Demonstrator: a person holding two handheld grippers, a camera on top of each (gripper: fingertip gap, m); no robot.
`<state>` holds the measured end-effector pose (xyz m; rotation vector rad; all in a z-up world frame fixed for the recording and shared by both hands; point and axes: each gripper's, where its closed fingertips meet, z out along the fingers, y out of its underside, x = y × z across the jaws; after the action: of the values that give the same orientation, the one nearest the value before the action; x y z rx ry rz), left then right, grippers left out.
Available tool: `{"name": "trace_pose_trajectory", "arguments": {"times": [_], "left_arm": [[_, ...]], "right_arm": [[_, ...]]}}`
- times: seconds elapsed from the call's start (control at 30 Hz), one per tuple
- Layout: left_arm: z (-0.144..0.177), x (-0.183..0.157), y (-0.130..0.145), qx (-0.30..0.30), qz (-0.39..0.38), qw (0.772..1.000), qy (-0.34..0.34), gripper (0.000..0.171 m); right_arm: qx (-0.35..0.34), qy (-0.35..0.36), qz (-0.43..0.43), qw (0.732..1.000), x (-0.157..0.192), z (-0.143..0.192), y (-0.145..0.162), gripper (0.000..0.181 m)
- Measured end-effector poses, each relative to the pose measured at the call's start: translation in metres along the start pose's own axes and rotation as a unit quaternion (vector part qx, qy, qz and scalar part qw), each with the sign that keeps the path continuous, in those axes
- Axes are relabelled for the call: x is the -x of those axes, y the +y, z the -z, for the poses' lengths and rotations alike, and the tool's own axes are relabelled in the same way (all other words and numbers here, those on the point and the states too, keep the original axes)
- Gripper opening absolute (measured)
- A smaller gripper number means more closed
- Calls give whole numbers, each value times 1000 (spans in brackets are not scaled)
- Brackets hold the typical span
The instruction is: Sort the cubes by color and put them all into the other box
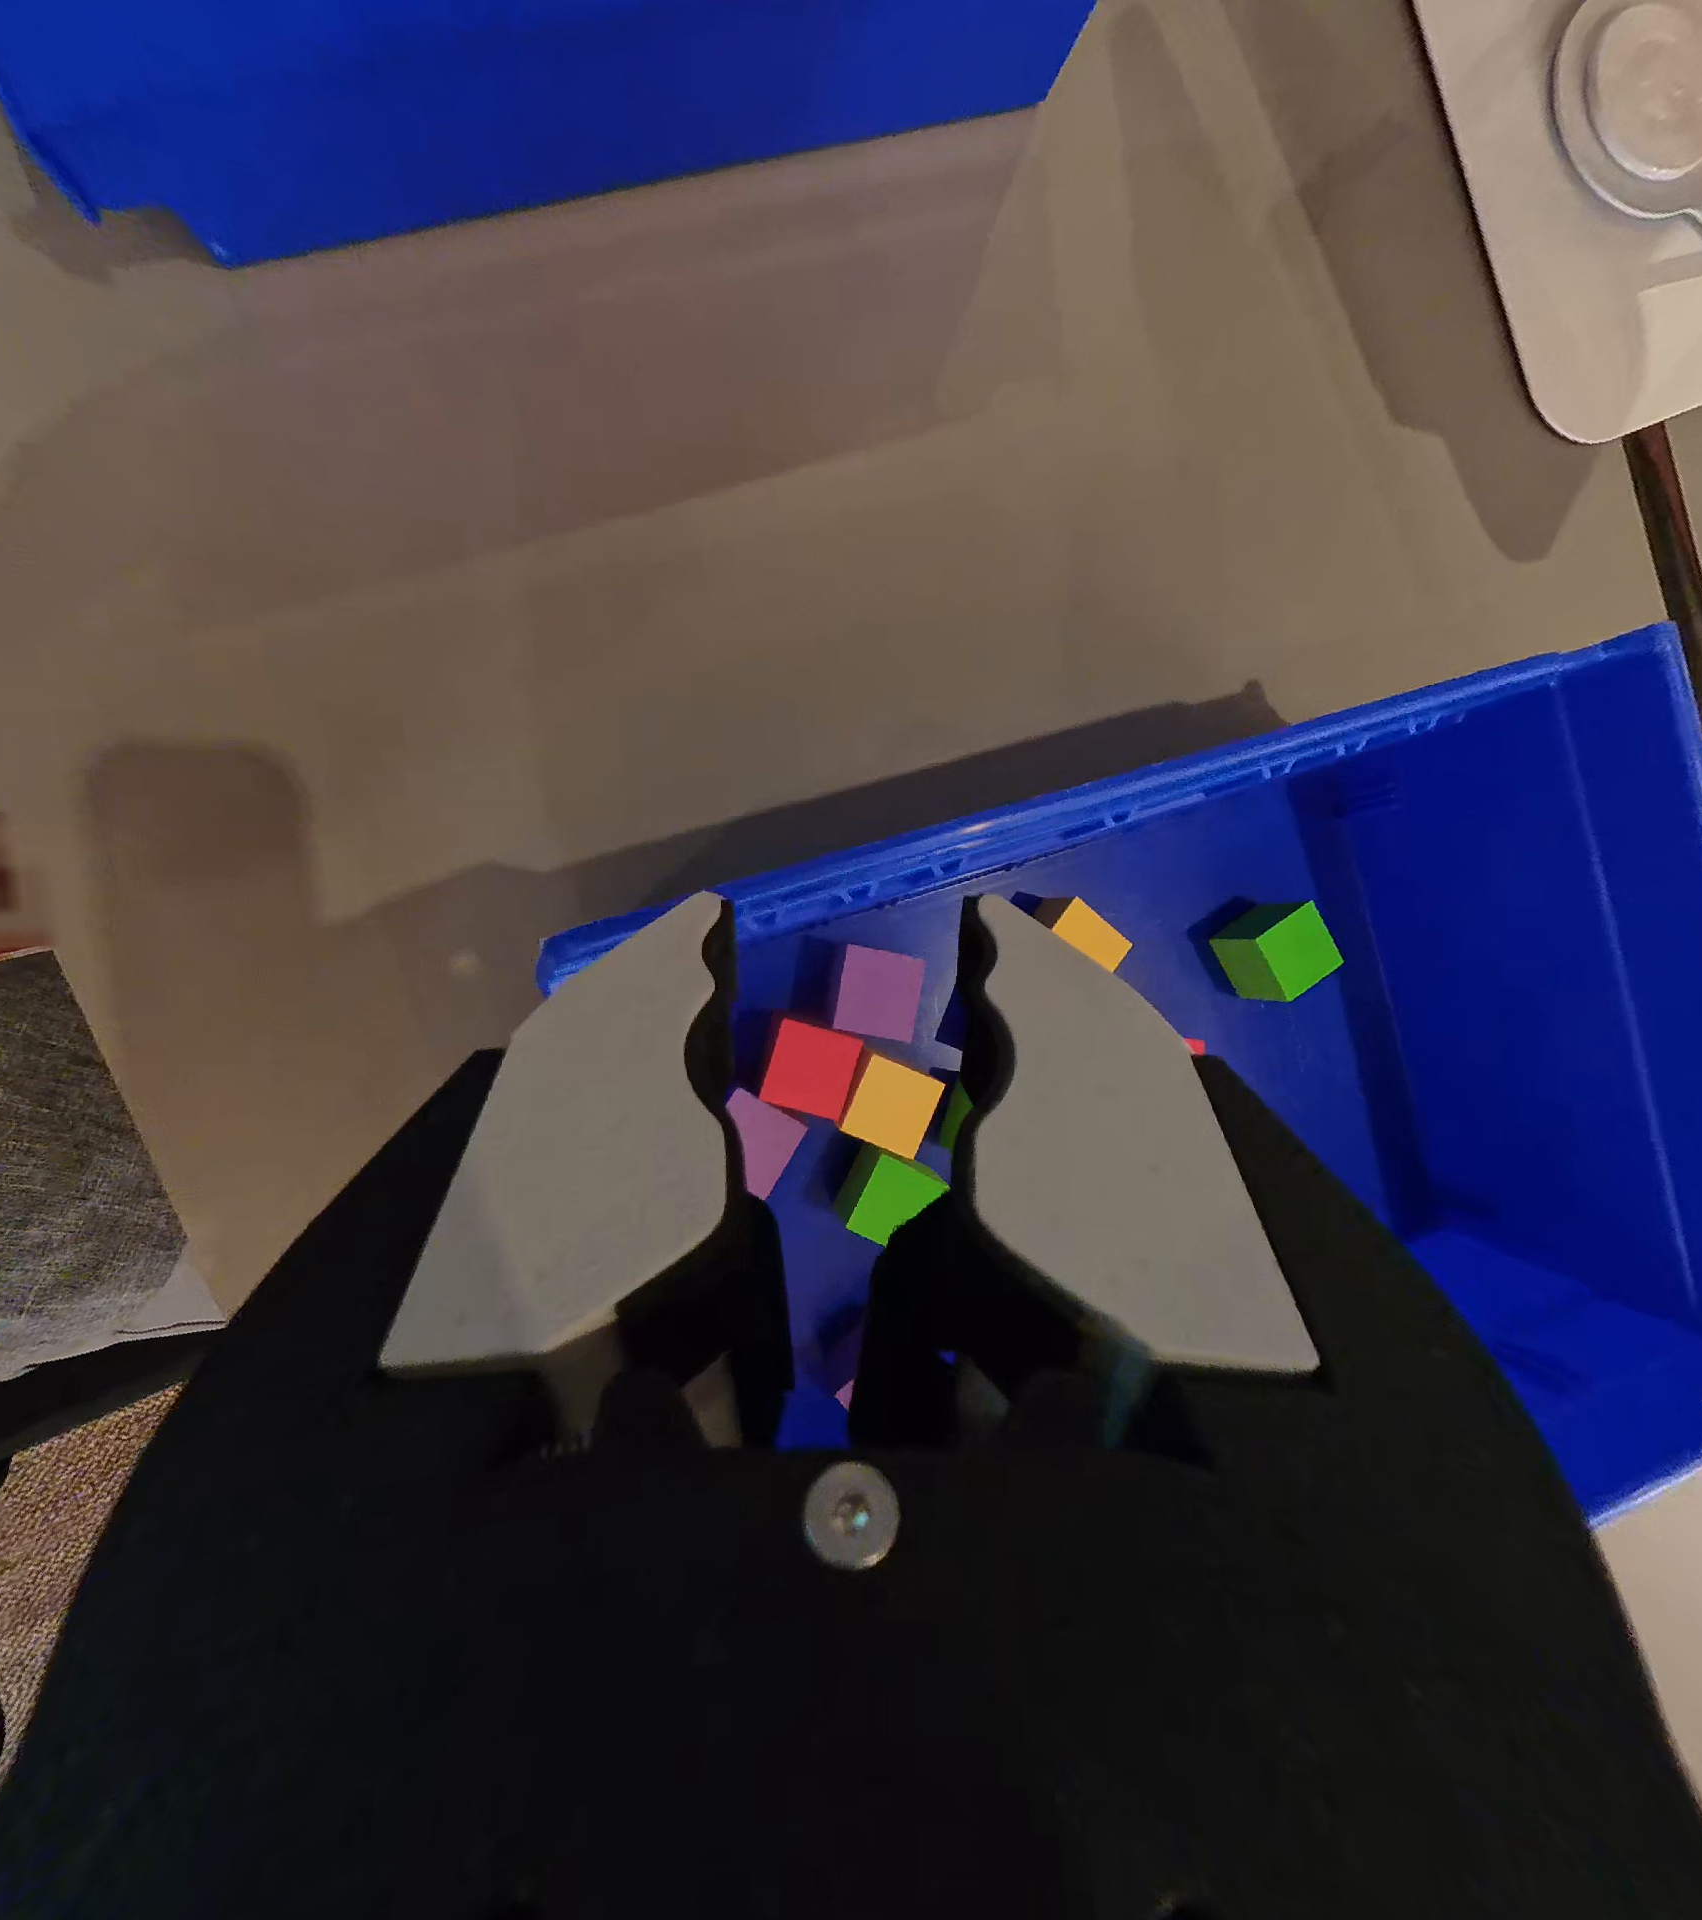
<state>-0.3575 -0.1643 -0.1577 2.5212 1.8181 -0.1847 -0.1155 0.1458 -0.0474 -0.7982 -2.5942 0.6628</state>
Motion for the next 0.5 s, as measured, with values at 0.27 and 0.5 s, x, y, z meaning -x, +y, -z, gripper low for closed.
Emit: {"name": "trace_pose_trajectory", "arguments": {"times": [0.27,0.5], "left_arm": [[-1,-3,-2,-28,5,999,28,30],[17,-23,12,-49,-20,995,86,29]], "right_arm": [[3,-4,1,1000,1,-3,3,40],[2,0,4,1000,3,-3,0,39]]}}
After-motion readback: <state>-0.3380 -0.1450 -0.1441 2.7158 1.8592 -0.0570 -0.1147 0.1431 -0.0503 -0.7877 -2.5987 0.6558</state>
